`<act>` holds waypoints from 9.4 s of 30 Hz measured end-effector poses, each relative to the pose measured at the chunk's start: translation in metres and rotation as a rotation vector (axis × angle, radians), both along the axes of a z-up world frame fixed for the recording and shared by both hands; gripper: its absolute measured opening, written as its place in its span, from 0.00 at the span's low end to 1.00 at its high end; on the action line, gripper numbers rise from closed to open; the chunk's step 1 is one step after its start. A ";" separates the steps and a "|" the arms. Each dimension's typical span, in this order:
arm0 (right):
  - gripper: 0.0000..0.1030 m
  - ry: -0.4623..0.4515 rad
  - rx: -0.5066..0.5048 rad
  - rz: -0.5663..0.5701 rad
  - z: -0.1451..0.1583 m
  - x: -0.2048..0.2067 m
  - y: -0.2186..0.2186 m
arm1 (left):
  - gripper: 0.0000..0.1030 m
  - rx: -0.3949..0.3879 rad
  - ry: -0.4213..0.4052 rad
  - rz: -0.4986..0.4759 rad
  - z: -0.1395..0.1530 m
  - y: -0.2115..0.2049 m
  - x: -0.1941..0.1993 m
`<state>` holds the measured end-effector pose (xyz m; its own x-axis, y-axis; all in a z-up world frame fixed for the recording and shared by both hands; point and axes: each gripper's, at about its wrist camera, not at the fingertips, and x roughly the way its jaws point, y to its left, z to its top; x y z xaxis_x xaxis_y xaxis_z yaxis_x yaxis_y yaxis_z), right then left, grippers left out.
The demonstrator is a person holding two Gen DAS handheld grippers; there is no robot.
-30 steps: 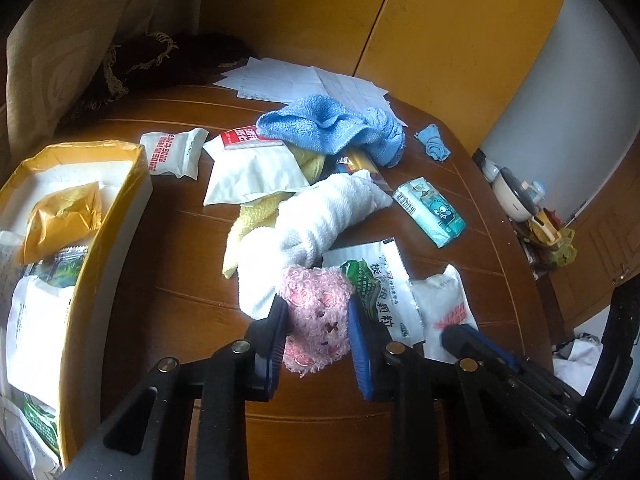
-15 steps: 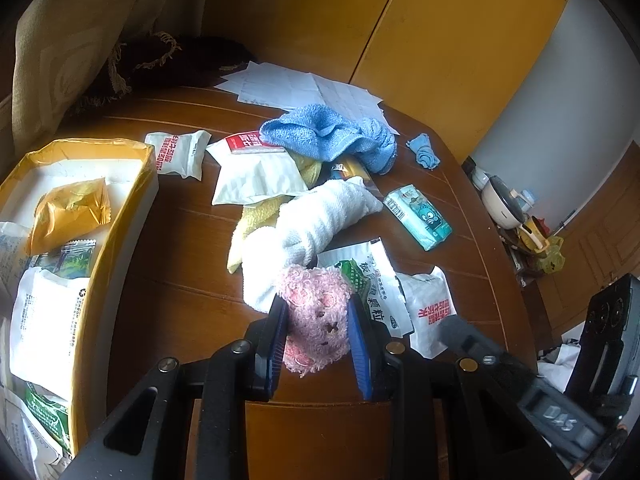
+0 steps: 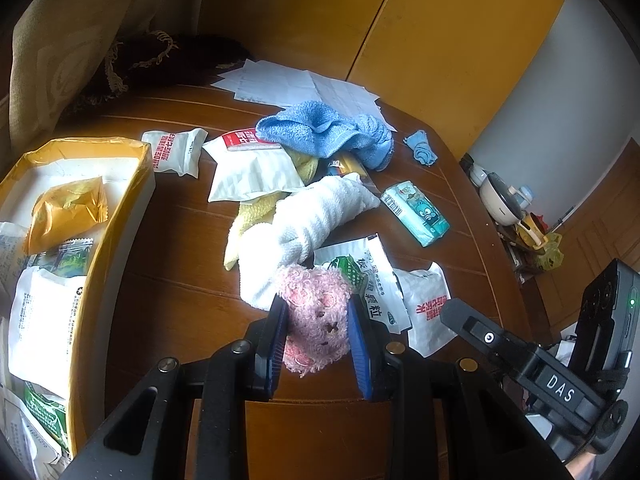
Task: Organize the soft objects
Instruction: 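Hold the pink plush toy in the left gripper while the right aligns over the white bag, then grasp the white red-print bag with the right gripper, then carry the pink plush and white bag over the tray, lowering them, then open both grippers to drop the plush and white bag into the tray, then move both grippers back to the pile while the right grasps a green-print sachet, then grasp the white cloth with the left gripper while the right holds the sachet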
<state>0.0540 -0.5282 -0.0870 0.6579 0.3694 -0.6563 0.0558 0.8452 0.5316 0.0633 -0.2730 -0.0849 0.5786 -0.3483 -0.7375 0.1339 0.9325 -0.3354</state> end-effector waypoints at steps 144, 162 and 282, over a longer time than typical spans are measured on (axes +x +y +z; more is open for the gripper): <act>0.55 -0.151 -0.229 0.537 0.039 0.029 0.258 | 0.36 0.113 0.038 0.325 0.026 0.226 0.062; 0.74 -0.269 -0.010 0.482 0.076 -0.011 0.173 | 0.62 -0.101 0.004 0.192 0.053 0.182 -0.007; 0.02 -0.165 0.121 0.141 0.057 -0.021 0.055 | 0.33 -0.105 -0.154 0.115 0.095 0.096 -0.040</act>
<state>0.0326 -0.4736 -0.0302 0.6889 0.5342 -0.4899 -0.1539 0.7683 0.6213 0.0231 -0.1767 0.0100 0.7223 -0.3432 -0.6004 0.0856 0.9059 -0.4148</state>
